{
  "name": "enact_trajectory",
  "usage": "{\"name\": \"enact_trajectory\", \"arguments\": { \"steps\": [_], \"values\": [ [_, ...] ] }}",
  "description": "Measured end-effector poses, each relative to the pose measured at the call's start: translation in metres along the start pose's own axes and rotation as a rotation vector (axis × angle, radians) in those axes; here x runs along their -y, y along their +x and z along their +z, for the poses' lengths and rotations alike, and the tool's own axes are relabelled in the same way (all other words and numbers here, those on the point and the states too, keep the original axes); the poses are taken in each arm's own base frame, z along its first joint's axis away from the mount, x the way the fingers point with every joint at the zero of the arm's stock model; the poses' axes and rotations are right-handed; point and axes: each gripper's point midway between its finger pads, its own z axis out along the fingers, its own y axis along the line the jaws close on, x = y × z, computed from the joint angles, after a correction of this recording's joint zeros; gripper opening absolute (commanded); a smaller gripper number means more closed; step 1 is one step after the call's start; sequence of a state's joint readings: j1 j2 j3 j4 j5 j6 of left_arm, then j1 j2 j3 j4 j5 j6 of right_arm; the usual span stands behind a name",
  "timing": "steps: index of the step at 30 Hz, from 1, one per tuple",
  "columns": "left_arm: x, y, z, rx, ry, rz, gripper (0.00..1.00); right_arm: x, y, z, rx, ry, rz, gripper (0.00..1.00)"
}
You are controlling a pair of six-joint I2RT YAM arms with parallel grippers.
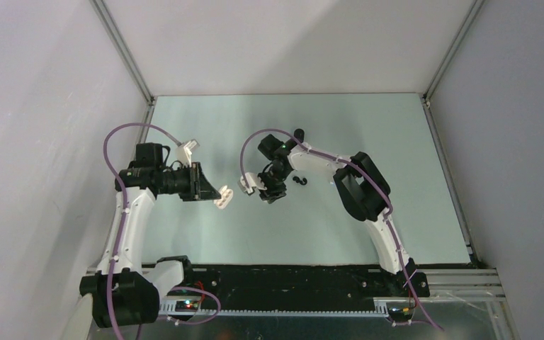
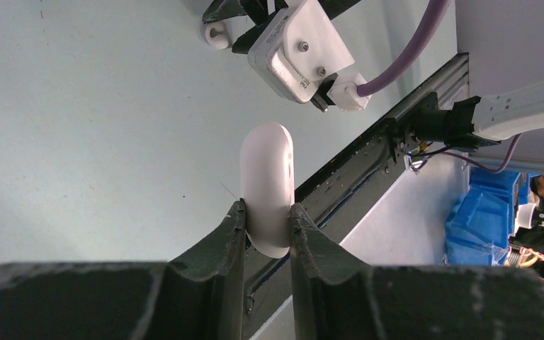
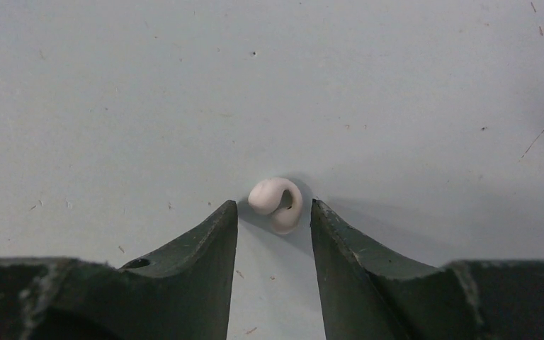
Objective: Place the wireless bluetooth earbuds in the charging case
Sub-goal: Pick up the earbud from the center of the board.
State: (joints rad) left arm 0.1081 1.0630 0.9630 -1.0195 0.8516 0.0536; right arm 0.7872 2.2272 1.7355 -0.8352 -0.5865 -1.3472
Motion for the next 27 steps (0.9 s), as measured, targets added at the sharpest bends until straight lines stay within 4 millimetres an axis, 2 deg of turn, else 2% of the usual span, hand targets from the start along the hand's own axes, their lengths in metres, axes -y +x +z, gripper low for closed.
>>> {"name": "enact_trajectory", "arguments": {
  "steps": [6, 10, 16, 22, 27],
  "values": [
    [0.000, 0.000, 0.000, 0.000, 0.000, 0.000, 0.00, -0.004, 0.002, -0.002, -0.005, -0.006, 0.022, 0.54],
    [0.000, 0.000, 0.000, 0.000, 0.000, 0.000, 0.00, -0.014, 0.005, -0.008, -0.011, -0.029, 0.048, 0.54],
    [0.000, 0.000, 0.000, 0.001, 0.000, 0.004, 0.00, -0.017, -0.002, -0.021, 0.011, -0.036, 0.066, 0.52],
    [0.000, 0.000, -0.001, 0.003, -0.001, 0.009, 0.00, -0.004, -0.015, -0.027, 0.043, -0.011, 0.075, 0.49],
    [0.001, 0.000, -0.001, 0.008, -0.001, 0.015, 0.00, 0.008, -0.022, -0.022, 0.063, 0.005, 0.086, 0.49]
  ]
}}
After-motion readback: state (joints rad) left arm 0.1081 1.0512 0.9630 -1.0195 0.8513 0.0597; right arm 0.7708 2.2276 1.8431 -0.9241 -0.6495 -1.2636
